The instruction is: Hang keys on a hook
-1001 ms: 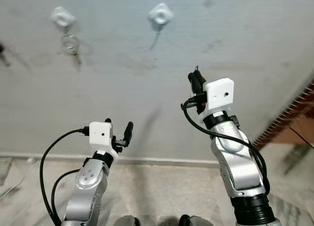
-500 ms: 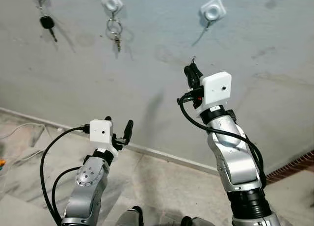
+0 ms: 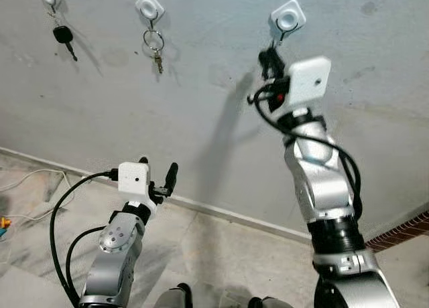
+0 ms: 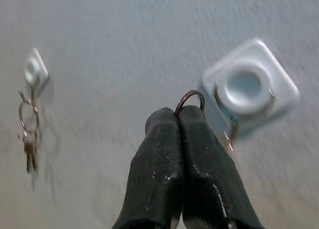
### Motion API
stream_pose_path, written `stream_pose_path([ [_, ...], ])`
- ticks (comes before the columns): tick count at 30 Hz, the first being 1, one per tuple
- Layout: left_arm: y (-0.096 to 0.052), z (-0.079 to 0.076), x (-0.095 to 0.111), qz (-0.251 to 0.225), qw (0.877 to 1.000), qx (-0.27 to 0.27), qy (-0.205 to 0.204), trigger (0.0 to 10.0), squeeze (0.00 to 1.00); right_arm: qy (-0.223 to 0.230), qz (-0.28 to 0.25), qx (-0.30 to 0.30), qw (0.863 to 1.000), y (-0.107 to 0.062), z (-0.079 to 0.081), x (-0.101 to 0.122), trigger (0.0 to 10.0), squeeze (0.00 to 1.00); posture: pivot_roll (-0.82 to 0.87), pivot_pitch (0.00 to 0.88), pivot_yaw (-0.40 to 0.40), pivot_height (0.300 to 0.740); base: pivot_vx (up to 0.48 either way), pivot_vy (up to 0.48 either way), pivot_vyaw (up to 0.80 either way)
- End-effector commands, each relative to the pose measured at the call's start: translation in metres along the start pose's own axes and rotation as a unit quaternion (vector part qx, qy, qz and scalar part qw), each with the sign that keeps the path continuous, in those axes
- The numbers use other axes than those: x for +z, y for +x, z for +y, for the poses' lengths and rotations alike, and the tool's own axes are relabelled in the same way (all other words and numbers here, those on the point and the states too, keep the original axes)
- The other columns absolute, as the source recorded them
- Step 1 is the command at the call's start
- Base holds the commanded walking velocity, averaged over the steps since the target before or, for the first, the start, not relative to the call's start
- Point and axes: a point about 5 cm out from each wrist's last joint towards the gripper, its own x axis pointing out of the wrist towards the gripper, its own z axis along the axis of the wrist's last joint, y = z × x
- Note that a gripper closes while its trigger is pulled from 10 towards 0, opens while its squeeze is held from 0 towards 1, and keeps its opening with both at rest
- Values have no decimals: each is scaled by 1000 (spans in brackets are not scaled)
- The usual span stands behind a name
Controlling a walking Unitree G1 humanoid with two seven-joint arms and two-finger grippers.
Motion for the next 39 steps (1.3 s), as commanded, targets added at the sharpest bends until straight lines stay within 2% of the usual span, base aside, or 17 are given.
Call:
stream_pose_path([
  [1,-2,6,1,-1,1000,9,7,10000,0,10,-6,8,1000,4,1,1,10000,0,87,159,58,740,0,0,0],
  [8,-2,7,2,-4,1000,12,8,10000,0,10,-10,19,1000,4,1,-1,10000,0,90,153,57,740,0,0,0],
  [13,-1,5,2,-3,1000,8,6,10000,0,8,-15,18,1000,1,-5,-1,10000,0,80,156,61,740,0,0,0],
  [17,0,5,2,-3,1000,4,5,10000,0,13,-14,-4,1000,-3,-16,-2,10000,0,74,157,66,740,0,0,0],
  [27,1,4,2,-3,1000,0,4,10000,0,19,2,-23,1000,-15,-26,-10,10000,0,72,156,70,740,0,0,0],
  [39,1,5,3,-3,1000,-3,5,10000,0,36,15,-54,998,-20,-37,-15,10000,0,71,156,76,740,0,0,0],
])
